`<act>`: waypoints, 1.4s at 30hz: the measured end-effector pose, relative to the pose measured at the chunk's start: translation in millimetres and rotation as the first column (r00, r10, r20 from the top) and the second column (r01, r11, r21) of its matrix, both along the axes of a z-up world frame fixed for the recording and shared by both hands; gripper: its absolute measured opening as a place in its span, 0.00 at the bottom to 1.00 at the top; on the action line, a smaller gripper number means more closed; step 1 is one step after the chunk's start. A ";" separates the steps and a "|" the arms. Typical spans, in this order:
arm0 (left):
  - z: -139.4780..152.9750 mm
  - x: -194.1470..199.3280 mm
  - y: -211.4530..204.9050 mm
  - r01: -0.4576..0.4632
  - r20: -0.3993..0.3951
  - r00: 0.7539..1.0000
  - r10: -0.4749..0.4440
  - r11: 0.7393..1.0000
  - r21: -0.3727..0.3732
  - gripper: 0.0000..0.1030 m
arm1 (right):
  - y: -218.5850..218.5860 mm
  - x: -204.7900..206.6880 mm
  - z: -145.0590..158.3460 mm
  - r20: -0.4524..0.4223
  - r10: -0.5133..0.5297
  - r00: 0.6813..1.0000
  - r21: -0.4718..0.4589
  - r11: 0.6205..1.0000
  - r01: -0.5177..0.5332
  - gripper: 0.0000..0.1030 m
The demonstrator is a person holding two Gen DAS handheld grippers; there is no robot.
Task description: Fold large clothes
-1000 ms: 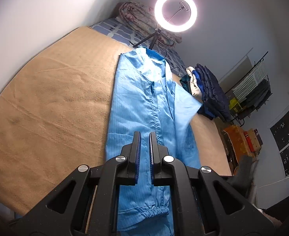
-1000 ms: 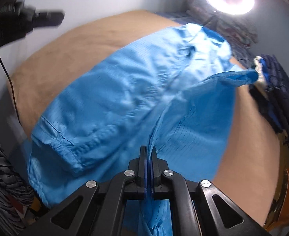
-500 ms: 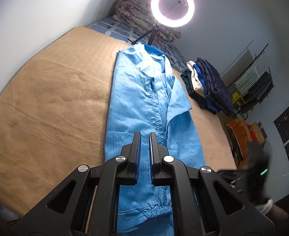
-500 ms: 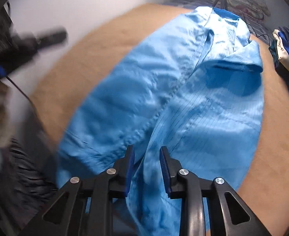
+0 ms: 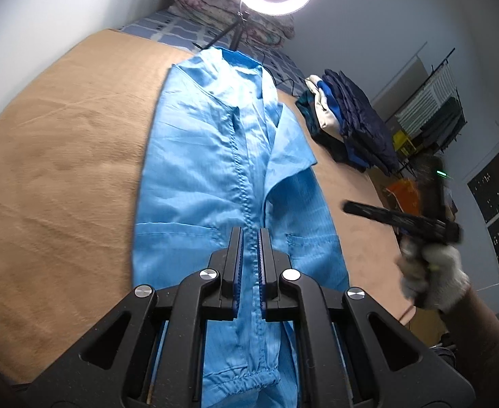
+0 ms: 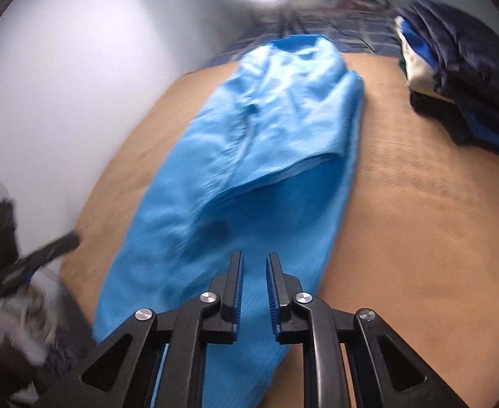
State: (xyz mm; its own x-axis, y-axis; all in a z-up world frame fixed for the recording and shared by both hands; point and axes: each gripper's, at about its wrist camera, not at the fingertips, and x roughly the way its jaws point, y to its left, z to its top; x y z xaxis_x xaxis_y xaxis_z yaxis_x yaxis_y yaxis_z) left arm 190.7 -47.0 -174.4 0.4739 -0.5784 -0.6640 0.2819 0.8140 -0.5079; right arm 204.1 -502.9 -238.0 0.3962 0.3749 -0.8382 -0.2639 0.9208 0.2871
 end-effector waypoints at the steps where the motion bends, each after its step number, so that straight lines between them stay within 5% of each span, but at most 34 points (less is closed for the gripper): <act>1: -1.2 1.5 -1.7 0.001 -0.003 1.000 -0.001 1.000 0.005 0.04 | -2.1 10.5 -9.9 -0.004 -0.012 1.000 0.005 1.000 0.012 0.10; 8: -13.7 10.6 -3.4 -0.026 -0.038 0.999 0.028 0.998 0.054 0.04 | -14.7 65.8 -62.9 -0.026 -0.117 0.993 0.008 0.993 0.117 0.10; 17: -17.2 14.6 -3.4 -0.011 -0.055 0.998 0.013 0.999 0.031 0.04 | -22.4 122.7 -63.7 0.069 -0.226 0.972 0.023 0.974 0.225 0.10; 26: -14.7 16.3 -3.9 -0.005 -0.057 0.998 0.005 1.000 0.014 0.04 | 44.6 181.7 -37.7 0.109 -0.065 0.992 0.095 0.994 0.055 0.14; 31: -12.8 14.9 2.0 -0.009 -0.054 0.999 0.009 1.000 0.010 0.04 | 58.8 188.2 -33.9 0.115 -0.080 0.990 0.114 0.991 0.067 0.14; 35: -11.5 12.9 6.7 -0.015 -0.052 0.999 0.014 1.000 -0.003 0.04 | 56.9 170.7 -39.3 0.098 -0.124 0.987 0.044 0.992 0.120 0.14; 42: -8.3 7.4 5.6 0.001 -0.047 0.999 -0.001 1.000 0.006 0.04 | 89.6 164.3 -81.7 0.024 -0.044 0.999 -0.041 0.998 0.045 0.14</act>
